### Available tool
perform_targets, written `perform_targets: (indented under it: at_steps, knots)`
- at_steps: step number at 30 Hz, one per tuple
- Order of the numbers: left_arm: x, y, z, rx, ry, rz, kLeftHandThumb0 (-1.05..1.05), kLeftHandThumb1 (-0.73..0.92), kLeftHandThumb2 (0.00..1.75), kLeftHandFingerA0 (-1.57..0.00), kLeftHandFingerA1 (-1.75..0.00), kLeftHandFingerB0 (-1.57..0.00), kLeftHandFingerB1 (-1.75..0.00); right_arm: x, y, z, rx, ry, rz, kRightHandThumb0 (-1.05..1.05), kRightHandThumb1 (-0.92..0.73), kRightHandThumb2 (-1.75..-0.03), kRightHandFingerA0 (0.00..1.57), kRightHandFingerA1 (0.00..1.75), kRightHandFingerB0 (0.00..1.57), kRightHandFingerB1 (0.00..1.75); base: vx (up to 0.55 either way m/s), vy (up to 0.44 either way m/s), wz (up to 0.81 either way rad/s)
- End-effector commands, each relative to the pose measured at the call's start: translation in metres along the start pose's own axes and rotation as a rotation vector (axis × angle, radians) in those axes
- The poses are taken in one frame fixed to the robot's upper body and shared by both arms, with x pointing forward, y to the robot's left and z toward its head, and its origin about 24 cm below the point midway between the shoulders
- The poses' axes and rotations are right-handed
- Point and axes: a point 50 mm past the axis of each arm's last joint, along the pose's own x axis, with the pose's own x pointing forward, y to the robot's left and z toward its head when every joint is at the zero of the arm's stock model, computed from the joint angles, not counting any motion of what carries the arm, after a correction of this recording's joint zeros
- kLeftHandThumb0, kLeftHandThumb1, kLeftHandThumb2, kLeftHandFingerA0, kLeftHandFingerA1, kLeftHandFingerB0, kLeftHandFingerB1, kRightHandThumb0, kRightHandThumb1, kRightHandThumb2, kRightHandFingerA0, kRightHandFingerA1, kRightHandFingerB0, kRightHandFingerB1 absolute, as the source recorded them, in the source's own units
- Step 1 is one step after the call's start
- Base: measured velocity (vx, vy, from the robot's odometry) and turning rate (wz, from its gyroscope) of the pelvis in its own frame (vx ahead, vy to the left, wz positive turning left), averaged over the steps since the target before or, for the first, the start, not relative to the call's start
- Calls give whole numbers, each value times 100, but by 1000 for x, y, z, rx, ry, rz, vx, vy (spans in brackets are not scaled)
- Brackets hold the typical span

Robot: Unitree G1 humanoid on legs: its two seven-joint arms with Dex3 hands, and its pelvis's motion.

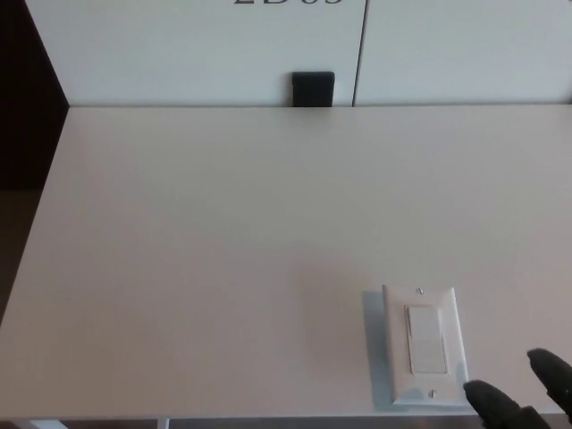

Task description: The robot walk towards a table in front and then clicks the light switch button using the right hand's index finger

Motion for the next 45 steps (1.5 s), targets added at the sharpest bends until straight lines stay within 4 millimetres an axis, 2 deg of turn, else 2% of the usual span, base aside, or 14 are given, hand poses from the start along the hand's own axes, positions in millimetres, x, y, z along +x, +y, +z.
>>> perform_targets:
  at_steps: [1, 2, 6, 8, 9, 11, 12, 14, 22, 26, 35, 43, 44, 45]
  knots:
    - [-1, 6, -4, 36, 42, 19, -64, 35, 95, -44, -83, -33, -65, -9, -4, -16, -12, 50, 8, -74, -52, -86, 6, 27, 14, 41, 0, 0, 0]
    - [-2, 6, -4, 37, 41, 19, -66, 46, 71, -36, -94, -37, -66, -12, -6, -19, -16, 73, 33, -73, -51, -85, 5, 27, 14, 41, 0, 0, 0]
    - [0, 10, -6, 19, 44, 23, -63, 34, 94, -44, -83, -34, -66, -19, -12, -31, -27, 123, 74, -71, -49, -82, 5, 27, 15, 41, 0, 0, 0]
    - [1, 12, -6, 17, 43, 26, -64, 34, 94, -43, -83, -35, -66, -21, -15, -34, -22, 127, 61, -34, -34, -92, 2, 51, 0, 46, 0, 0, 0]
    - [1, 12, -6, 20, 42, 27, -64, 34, 94, -43, -83, -35, -66, -23, -15, -35, -25, 132, 69, -69, -48, -78, 9, 39, 15, 38, 0, 0, 0]
    - [2, 12, -6, 26, 40, 27, -63, 34, 94, -44, -84, -34, -66, -27, -17, -36, -29, 143, 98, -35, -36, -94, 1, 50, 0, 47, 0, 0, 0]
    - [2, 12, -6, 28, 38, 27, -64, 45, 71, -34, -100, -36, -68, -28, -17, -37, -31, 145, 100, -65, -60, -58, 16, 28, 21, 28, 0, 0, 0]
    - [2, 12, -6, 30, 40, 24, -66, 35, 94, -43, -85, -34, -67, -32, -15, -37, -28, 138, 97, -65, -58, -58, 18, 29, 21, 28, 0, 0, 0]
    - [3, 13, -9, 40, 45, 30, -66, 34, 94, -44, -85, -34, -67, -41, -12, -33, -52, 135, 160, -68, -62, -59, 21, 28, 24, 28, 0, 0, 0]
    - [5, 16, -4, 41, 44, 37, -63, 44, 71, -34, -99, -36, -68, -41, -12, -33, -37, 128, 152, -67, -59, -59, 22, 30, 24, 29, 0, 0, 0]
    - [4, 16, -3, 42, 43, 39, -60, 45, 70, -35, -97, -36, -65, -45, -4, -36, 7, 159, 263, -66, -63, -60, 22, 30, 22, 28, 0, 0, 0]
    - [6, 18, -4, 43, 41, 44, -63, 45, 70, -34, -98, -36, -66, -35, 36, -56, 143, 243, 377, -65, -61, -58, 28, 32, 24, 29, 0, 0, 0]
    - [7, 18, -4, 37, 41, 45, -64, 34, 94, -45, -85, -34, -66, -34, 41, -58, 143, 263, 416, -64, -63, -59, 26, 31, 23, 28, 0, 0, 0]
    - [7, 18, -4, 33, 40, 42, -65, 44, 70, -33, -101, -37, -68, -33, 44, -60, 144, 268, 423, -64, -62, -58, 27, 32, 25, 29, 0, 0, 0]
